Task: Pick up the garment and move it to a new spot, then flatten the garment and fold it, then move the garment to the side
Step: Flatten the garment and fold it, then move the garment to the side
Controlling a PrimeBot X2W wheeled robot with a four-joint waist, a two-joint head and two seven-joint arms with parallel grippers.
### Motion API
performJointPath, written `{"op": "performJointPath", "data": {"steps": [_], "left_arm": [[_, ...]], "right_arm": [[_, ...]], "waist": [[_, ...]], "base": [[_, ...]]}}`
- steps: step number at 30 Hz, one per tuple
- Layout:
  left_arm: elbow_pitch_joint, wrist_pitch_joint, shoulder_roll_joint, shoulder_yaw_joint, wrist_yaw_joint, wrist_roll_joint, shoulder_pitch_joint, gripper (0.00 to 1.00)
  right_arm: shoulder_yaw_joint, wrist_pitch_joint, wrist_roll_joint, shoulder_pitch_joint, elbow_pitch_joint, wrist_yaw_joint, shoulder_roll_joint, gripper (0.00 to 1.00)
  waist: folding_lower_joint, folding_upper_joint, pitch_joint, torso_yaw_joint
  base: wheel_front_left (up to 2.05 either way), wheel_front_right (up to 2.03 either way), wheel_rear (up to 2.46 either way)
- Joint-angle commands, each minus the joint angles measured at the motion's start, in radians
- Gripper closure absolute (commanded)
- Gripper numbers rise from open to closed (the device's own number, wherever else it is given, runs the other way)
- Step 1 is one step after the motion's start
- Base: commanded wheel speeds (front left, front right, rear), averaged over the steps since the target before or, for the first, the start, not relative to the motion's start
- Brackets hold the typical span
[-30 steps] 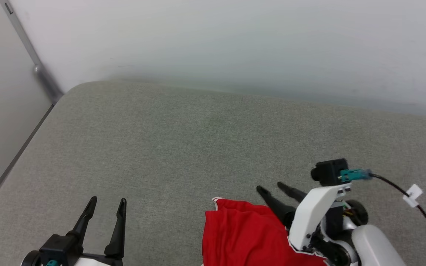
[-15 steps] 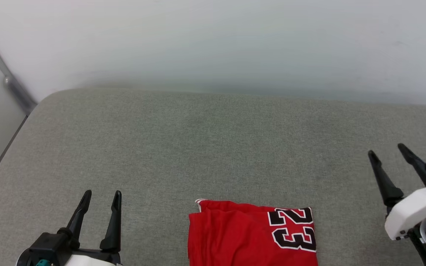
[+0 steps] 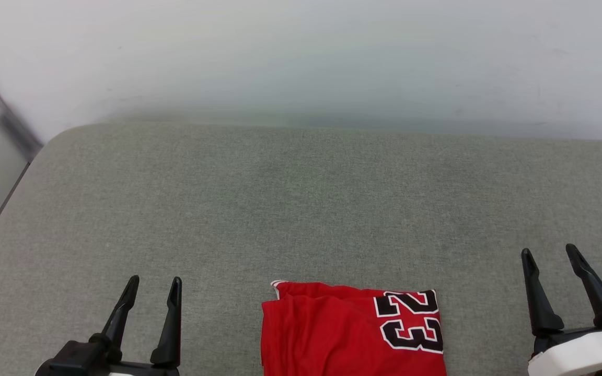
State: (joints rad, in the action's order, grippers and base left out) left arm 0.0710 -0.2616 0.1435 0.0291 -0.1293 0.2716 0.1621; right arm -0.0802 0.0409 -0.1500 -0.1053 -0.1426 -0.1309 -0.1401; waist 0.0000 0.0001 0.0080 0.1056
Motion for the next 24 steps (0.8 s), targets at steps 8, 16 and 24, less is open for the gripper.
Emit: {"op": "performJointPath", "data": {"steps": [8,16,24], "left_arm": [[-0.003,-0.005,-0.01,0.014,-0.002,-0.03,-0.001,0.0],[-0.006,-0.005,-0.006,0.023,-0.002,-0.038,-0.006,0.0],[-0.012,-0.005,-0.004,0.038,-0.002,-0.042,-0.018,0.0]], "right_arm": [[-0.006,0.035,0.006,-0.013,-0.004,0.0,0.046,0.0],[-0.008,0.021,-0.004,-0.016,-0.002,0.0,0.056,0.0],[0.015,-0.233,-0.059,-0.04,-0.012,0.0,0.058,0.0]], "waist": [[0.0,-0.0001,-0.009,0.011],[0.0,-0.0001,-0.014,0.011],[0.0,-0.0001,0.003,0.015]], "base": [[0.0,0.0,0.0],[0.0,0.0,0.0],[0.0,0.0,0.0]]}}
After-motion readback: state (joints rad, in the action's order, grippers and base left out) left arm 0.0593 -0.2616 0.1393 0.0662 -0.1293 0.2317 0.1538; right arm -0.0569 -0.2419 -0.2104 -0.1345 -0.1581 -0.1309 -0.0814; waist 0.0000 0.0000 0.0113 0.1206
